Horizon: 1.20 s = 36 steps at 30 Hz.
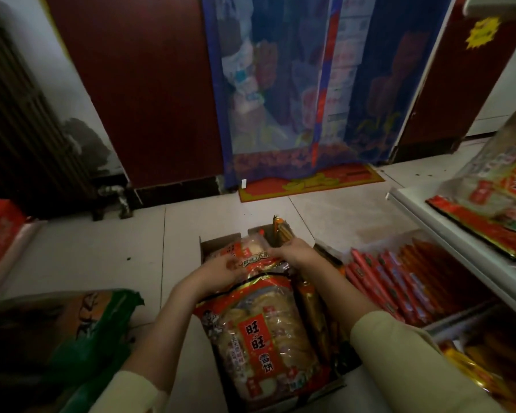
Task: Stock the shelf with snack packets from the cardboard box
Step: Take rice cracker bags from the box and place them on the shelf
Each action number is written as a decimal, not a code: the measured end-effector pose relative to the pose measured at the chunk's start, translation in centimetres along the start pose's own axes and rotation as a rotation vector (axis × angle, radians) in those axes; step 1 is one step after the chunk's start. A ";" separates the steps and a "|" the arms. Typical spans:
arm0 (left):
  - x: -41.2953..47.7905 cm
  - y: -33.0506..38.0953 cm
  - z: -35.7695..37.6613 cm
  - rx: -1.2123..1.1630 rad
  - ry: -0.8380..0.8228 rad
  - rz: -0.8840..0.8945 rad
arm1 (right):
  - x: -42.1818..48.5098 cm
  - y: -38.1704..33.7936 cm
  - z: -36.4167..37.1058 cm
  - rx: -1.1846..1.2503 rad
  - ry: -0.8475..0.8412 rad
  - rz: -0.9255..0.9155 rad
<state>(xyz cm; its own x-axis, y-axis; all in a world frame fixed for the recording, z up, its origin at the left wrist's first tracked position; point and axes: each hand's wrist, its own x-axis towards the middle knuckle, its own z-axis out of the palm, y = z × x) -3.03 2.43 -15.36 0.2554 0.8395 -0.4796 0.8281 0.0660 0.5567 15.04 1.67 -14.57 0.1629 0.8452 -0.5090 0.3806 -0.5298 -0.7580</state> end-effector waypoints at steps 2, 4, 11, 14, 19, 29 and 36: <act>0.3 0.1 -0.1 0.004 0.003 -0.010 | 0.4 -0.1 -0.1 -0.010 -0.004 0.028; 0.4 0.1 -0.1 -0.009 0.017 -0.009 | 0.6 -0.2 -0.2 -0.023 -0.019 0.030; 1.2 0.1 -1.2 -0.467 0.264 -0.125 | -0.2 -1.5 -0.6 0.554 -0.135 -0.189; 1.2 0.7 -1.3 -0.726 0.224 -0.271 | -1.2 -2.3 -1.6 0.768 -0.189 -0.303; 0.9 3.2 -0.7 -1.054 0.050 -0.278 | -3.1 -2.8 -5.2 1.032 -0.198 -0.512; -1.4 12.1 0.1 -1.546 -0.275 0.226 | -10.4 0.4 -15.1 0.946 -0.239 -0.681; -2.7 18.5 2.3 -1.274 -0.303 0.458 | -15.9 2.8 -22.6 0.622 0.051 -0.549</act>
<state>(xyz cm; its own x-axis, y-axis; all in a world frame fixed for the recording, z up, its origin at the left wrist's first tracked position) 12.78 0.15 -5.35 0.6108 0.7820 -0.1240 -0.3374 0.3987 0.8528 34.10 -11.69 0.63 0.1476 0.9890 0.0072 -0.1520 0.0299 -0.9879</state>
